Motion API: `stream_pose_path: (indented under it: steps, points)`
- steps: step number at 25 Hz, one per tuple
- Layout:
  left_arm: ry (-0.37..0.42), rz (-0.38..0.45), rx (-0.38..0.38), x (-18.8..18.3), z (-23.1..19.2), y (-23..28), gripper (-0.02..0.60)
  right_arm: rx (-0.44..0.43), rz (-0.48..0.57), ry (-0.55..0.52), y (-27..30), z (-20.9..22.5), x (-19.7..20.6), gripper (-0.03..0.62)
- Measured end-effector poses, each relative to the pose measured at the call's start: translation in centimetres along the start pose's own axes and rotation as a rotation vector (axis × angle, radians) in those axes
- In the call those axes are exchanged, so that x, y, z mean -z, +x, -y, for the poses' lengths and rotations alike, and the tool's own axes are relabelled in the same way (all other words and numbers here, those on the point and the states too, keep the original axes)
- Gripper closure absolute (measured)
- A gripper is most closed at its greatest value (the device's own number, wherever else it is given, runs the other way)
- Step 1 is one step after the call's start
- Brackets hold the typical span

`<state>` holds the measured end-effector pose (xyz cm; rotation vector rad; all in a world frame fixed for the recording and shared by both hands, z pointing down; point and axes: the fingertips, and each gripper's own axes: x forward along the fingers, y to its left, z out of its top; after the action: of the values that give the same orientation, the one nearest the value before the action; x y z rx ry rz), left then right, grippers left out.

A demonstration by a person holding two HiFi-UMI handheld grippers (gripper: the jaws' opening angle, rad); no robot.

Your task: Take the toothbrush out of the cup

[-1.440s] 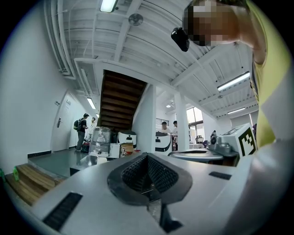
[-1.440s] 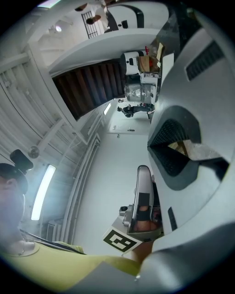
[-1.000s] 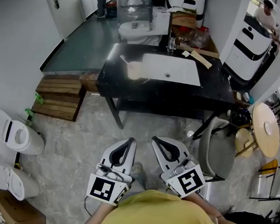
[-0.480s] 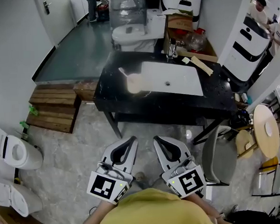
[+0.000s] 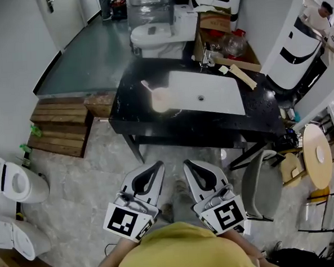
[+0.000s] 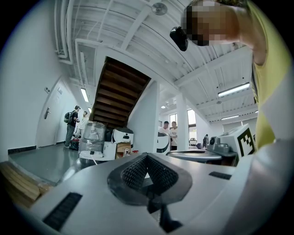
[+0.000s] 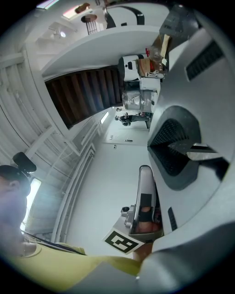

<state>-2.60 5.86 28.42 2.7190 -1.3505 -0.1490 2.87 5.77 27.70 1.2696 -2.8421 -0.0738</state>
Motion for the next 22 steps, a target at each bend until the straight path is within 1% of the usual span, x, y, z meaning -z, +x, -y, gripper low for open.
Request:
stream_pose_path:
  steps: [4, 7, 9, 11, 14, 16, 20, 22]
  points:
    - [-0.002, 0.005, -0.010, 0.0, -1.3, 0.9, 0.571, -0.016, -0.001, -0.006, 1.5, 0.5, 0.1, 0.577]
    - [-0.003, 0.003, -0.015, 0.1, -2.3, 1.9, 0.571, -0.039, -0.040, -0.024, 2.5, 1.2, 1.0, 0.577]
    - [-0.002, 0.001, -0.015, 0.1, -2.9, 2.7, 0.571, -0.041, -0.031, -0.018, 3.5, 1.9, 0.9, 0.577]
    - [-0.003, -0.001, -0.020, 0.1, -3.7, 3.5, 0.571, -0.043, -0.020, -0.011, 4.7, 2.7, 0.7, 0.577]
    - [-0.012, 0.001, -0.029, 0.1, -5.2, 5.1, 0.571, -0.058, -0.046, -0.016, 6.3, 4.0, 1.4, 0.577]
    - [-0.021, 0.004, -0.027, 0.1, -6.2, 6.2, 0.571, -0.059, -0.035, -0.003, 7.7, 5.1, 1.4, 0.577]
    - [-0.027, 0.002, -0.037, 0.3, -8.2, 8.8, 0.571, -0.096, -0.079, -0.010, 10.4, 7.2, 2.5, 0.577]
    - [-0.030, 0.001, -0.046, 0.4, -9.3, 10.1, 0.571, -0.109, -0.081, -0.009, 11.8, 8.2, 2.6, 0.577]
